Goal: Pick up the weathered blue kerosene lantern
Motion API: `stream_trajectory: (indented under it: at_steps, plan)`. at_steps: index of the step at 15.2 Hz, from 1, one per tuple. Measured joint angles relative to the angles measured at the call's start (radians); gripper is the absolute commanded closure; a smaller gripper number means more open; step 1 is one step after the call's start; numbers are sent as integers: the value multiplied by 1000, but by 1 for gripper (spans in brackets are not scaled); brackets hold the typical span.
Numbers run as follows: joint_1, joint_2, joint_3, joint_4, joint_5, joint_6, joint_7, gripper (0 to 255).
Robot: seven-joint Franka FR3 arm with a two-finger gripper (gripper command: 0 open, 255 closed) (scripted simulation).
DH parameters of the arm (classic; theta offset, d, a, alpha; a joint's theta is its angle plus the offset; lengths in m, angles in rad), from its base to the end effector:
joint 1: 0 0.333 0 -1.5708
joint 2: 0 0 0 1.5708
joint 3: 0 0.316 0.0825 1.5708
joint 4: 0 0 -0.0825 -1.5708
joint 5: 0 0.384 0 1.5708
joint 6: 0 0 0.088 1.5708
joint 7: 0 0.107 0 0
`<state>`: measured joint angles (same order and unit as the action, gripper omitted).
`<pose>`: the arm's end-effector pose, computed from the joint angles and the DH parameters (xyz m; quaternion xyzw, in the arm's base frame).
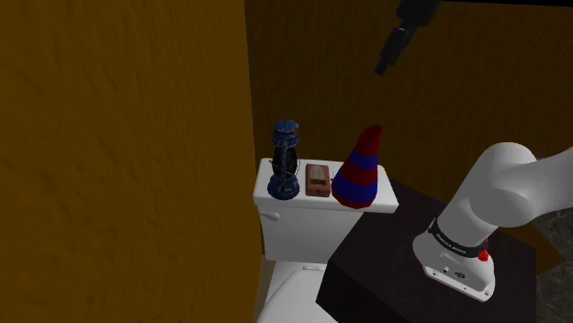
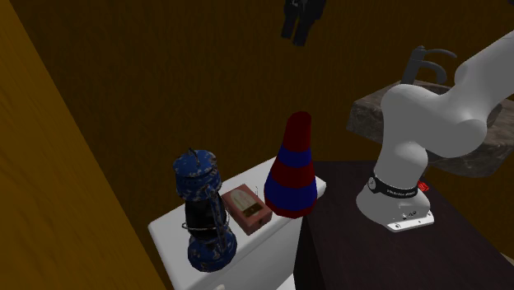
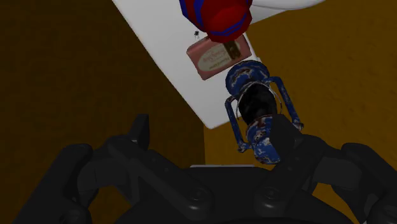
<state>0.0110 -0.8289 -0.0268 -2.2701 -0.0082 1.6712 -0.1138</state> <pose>0.3030 -0.0093 0.6545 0.9920 0.0518 0.1148 0.0012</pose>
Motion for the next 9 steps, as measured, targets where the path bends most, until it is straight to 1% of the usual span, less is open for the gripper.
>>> stream_trajectory:
  at_steps: [1, 3, 9]
  plan:
    - [0, 0, 0, 0, 0, 0, 0, 0]
    - [-11, 24, 37, -1, 18, 9, 68, 0]
    - [-61, 148, 199, 22, 101, 34, 405, 0]
